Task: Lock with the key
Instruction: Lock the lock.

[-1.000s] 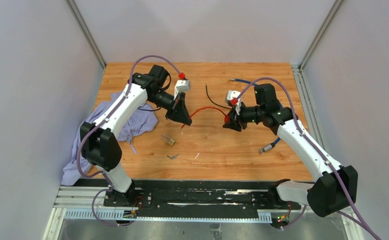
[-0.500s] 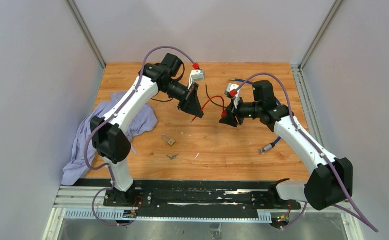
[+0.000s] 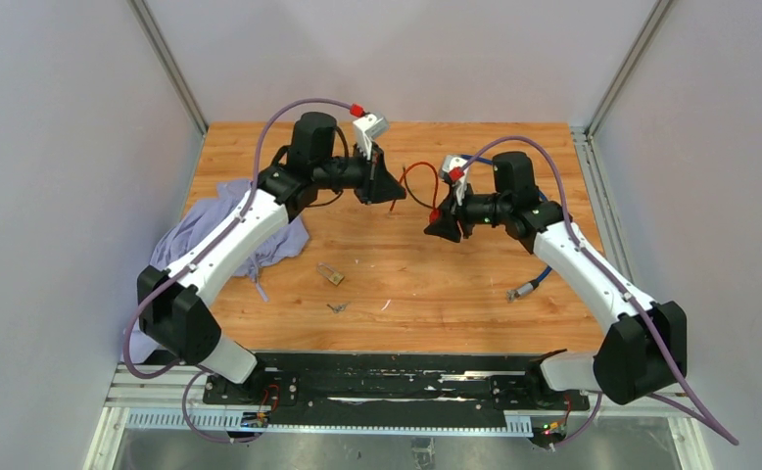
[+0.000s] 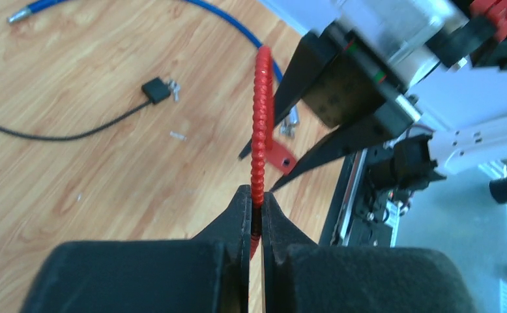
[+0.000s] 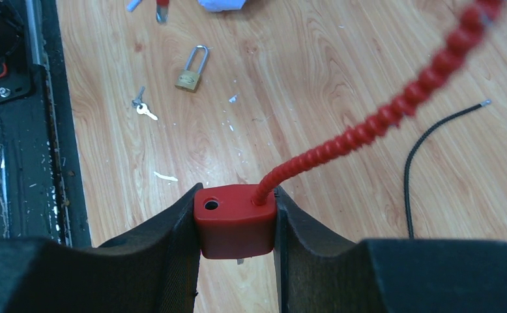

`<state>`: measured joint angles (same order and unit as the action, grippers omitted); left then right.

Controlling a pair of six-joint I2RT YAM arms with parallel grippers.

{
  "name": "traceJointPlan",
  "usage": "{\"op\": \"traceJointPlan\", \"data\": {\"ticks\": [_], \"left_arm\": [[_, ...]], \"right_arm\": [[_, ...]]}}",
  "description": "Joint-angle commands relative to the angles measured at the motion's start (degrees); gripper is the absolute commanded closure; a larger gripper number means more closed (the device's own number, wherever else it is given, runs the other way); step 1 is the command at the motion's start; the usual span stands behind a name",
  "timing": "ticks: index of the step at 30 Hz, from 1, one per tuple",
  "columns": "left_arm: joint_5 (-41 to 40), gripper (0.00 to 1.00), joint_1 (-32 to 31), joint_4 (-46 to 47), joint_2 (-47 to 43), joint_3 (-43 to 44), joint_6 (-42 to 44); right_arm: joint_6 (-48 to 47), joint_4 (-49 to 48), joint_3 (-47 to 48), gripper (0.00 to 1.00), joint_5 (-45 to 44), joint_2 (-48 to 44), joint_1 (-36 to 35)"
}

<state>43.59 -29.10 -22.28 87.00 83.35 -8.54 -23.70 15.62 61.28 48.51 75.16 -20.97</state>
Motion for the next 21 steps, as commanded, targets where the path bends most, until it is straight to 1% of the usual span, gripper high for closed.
{"op": "traceJointPlan", "data": {"ticks": [1,4,8,12,21], "left_arm": [[-5.4,1.0,-4.5,19.1,-1.3,-3.1,-10.9],[-3.8,0.99,-6.4,23.8,-0.5,-4.8,-15.0],[-4.0,1.0,-8.1,27.9,-0.7,-8.4,-16.5],[-5.5,1.0,-8.4,31.1,-1.6,-11.2,-18.3],[-6.9,1.0,-8.5,36.6,-1.5,-15.7,-21.8]], "right_arm": [[3.7,-7.2,1.7,0.99,6.8,0.8,-2.2],[5.9,-10.3,0.6,0.99,9.5,0.5,-2.7],[6.7,-12.2,-1.7,0.99,12.5,-0.3,-2.8],[6.2,-12.7,-3.0,0.99,13.7,-1.1,-2.8],[10.0,-16.6,-4.2,0.99,17.3,-0.7,-2.9]]}}
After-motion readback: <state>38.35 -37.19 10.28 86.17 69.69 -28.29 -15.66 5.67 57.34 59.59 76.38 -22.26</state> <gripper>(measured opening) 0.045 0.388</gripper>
